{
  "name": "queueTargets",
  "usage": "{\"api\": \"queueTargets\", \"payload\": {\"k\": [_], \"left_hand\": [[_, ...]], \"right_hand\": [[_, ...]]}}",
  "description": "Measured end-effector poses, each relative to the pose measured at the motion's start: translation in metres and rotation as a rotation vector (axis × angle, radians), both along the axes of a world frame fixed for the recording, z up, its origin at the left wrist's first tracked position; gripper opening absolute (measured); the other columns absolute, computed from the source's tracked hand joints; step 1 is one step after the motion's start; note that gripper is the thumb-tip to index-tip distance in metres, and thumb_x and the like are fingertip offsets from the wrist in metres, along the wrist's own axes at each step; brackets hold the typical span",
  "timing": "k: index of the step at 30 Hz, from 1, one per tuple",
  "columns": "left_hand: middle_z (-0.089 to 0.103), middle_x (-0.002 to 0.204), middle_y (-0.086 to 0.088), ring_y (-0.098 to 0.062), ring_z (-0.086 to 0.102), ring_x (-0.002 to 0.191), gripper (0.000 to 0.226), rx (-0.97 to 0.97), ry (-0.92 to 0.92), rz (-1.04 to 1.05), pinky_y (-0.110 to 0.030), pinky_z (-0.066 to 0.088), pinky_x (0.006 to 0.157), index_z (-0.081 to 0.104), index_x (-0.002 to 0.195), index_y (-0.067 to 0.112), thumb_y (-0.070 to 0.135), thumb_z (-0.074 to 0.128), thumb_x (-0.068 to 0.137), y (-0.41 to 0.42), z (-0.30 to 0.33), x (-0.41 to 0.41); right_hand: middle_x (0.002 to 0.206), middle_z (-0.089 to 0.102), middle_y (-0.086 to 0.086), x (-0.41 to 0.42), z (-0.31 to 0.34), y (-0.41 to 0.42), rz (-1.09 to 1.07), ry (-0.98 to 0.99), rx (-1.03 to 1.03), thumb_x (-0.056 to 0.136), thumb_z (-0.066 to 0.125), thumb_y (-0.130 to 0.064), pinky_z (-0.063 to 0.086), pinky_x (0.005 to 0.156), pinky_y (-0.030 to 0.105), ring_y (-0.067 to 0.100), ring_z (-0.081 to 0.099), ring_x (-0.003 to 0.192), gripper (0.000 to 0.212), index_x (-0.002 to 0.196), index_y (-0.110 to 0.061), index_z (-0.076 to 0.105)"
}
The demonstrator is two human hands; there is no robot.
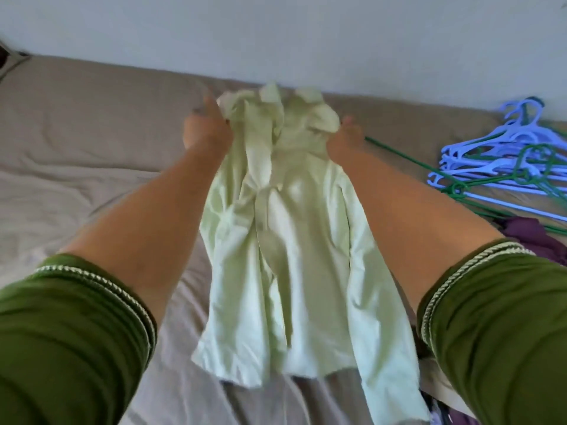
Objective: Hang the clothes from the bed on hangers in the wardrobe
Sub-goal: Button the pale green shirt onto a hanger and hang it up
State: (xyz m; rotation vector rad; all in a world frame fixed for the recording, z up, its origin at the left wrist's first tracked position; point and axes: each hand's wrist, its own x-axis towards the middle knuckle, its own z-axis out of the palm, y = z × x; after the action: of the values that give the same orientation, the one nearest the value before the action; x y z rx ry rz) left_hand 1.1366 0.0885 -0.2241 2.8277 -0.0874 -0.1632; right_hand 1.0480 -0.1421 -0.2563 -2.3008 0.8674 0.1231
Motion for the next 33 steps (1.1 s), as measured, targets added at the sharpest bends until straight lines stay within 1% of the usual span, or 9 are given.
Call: {"api": "queueTargets", "payload": {"k": [4, 8, 12, 14, 17, 20, 24, 29, 33], "left_hand": [[0.030, 0.147, -0.017, -0.035, 0.034, 0.135, 0.095, 0.029, 0.156, -0.073, -0.048, 0.034, 0.107, 0.012, 0.150, 0.012, 0.043, 0.071, 0.082, 0.002, -0.030, -0.035], [0.029, 0.150, -0.016, -0.035, 0.030, 0.139, 0.097, 0.156, 0.494, 0.020, -0.047, 0.033, 0.111, 0.010, 0.152, 0.011, 0.057, 0.063, 0.084, 0.053, -0.101, -0.143], [0.042, 0.143, -0.014, -0.033, 0.043, 0.131, 0.103, 0.017, 0.719, 0.267, -0.044, 0.040, 0.106, 0.023, 0.146, 0.008, 0.062, 0.071, 0.073, 0.097, -0.145, -0.243], [0.057, 0.129, -0.010, -0.029, 0.055, 0.120, 0.070, -0.083, 0.670, 0.387, -0.039, 0.045, 0.099, 0.042, 0.132, 0.015, 0.048, 0.072, 0.078, 0.102, -0.147, -0.276], [0.061, 0.120, -0.006, -0.028, 0.053, 0.115, 0.026, -0.020, 0.617, 0.421, -0.034, 0.043, 0.093, 0.061, 0.109, 0.021, 0.036, 0.055, 0.088, 0.100, -0.137, -0.296], [0.048, 0.128, -0.014, -0.034, 0.041, 0.120, 0.028, -0.181, 0.479, 0.589, -0.042, 0.035, 0.098, 0.056, 0.112, 0.013, 0.033, 0.041, 0.097, 0.098, -0.129, -0.302], [0.059, 0.113, -0.016, -0.035, 0.055, 0.106, 0.028, -0.535, 0.323, 0.636, -0.034, 0.037, 0.078, 0.040, 0.100, 0.013, 0.041, 0.039, 0.101, 0.095, -0.114, -0.310], [0.067, 0.089, -0.005, -0.032, 0.064, 0.078, 0.030, -0.103, 0.241, 0.212, -0.032, 0.036, 0.065, 0.050, 0.101, 0.014, 0.006, 0.065, 0.076, 0.095, -0.104, -0.331], [0.057, 0.064, 0.001, -0.025, 0.057, 0.052, 0.039, 0.017, 0.093, 0.048, -0.030, 0.025, 0.060, 0.057, 0.080, 0.014, -0.011, 0.064, 0.051, 0.072, -0.089, -0.352]], "right_hand": [[0.153, 0.004, 0.019, -0.010, -0.011, 0.017, 0.056, 0.003, 0.059, 0.093, 0.059, -0.019, 0.041, 0.101, 0.033, 0.026, 0.050, 0.113, 0.080, 0.152, -0.023, 0.006], [0.134, 0.036, 0.018, -0.096, -0.069, 0.077, 0.246, 0.063, -0.018, 0.090, 0.062, -0.027, 0.036, 0.102, 0.038, 0.037, 0.044, 0.121, 0.051, 0.134, -0.010, 0.043], [0.098, 0.051, 0.008, -0.197, -0.101, 0.147, 0.339, 0.042, -0.144, 0.071, 0.069, -0.060, 0.049, 0.067, 0.041, 0.030, 0.054, 0.090, 0.061, 0.106, -0.013, 0.051], [0.099, 0.050, 0.004, -0.237, -0.105, 0.170, 0.376, 0.164, -0.199, 0.061, 0.066, -0.072, 0.048, 0.063, 0.039, 0.026, 0.051, 0.087, 0.076, 0.111, -0.018, 0.049], [0.115, 0.042, 0.002, -0.273, -0.109, 0.187, 0.353, 0.368, -0.171, 0.070, 0.068, -0.058, 0.048, 0.076, 0.039, 0.024, 0.045, 0.103, 0.073, 0.125, -0.025, 0.034], [0.123, 0.036, 0.004, -0.281, -0.114, 0.187, 0.307, 0.458, -0.179, 0.080, 0.067, -0.036, 0.049, 0.083, 0.039, 0.025, 0.041, 0.110, 0.062, 0.126, -0.024, 0.028], [0.129, 0.038, 0.009, -0.288, -0.121, 0.171, 0.382, 0.449, -0.176, 0.093, 0.045, -0.010, 0.049, 0.090, 0.036, 0.027, 0.044, 0.114, 0.053, 0.141, -0.022, 0.027], [0.114, 0.053, 0.008, -0.294, -0.100, 0.140, 0.678, 0.416, -0.369, 0.093, 0.039, -0.009, 0.045, 0.079, 0.036, 0.028, 0.053, 0.103, 0.043, 0.135, -0.019, 0.042], [0.123, 0.059, 0.005, -0.285, -0.068, 0.136, 0.653, 0.755, -0.407, 0.093, 0.049, -0.012, 0.046, 0.091, 0.032, 0.026, 0.057, 0.114, 0.033, 0.124, -0.014, 0.060]]}}
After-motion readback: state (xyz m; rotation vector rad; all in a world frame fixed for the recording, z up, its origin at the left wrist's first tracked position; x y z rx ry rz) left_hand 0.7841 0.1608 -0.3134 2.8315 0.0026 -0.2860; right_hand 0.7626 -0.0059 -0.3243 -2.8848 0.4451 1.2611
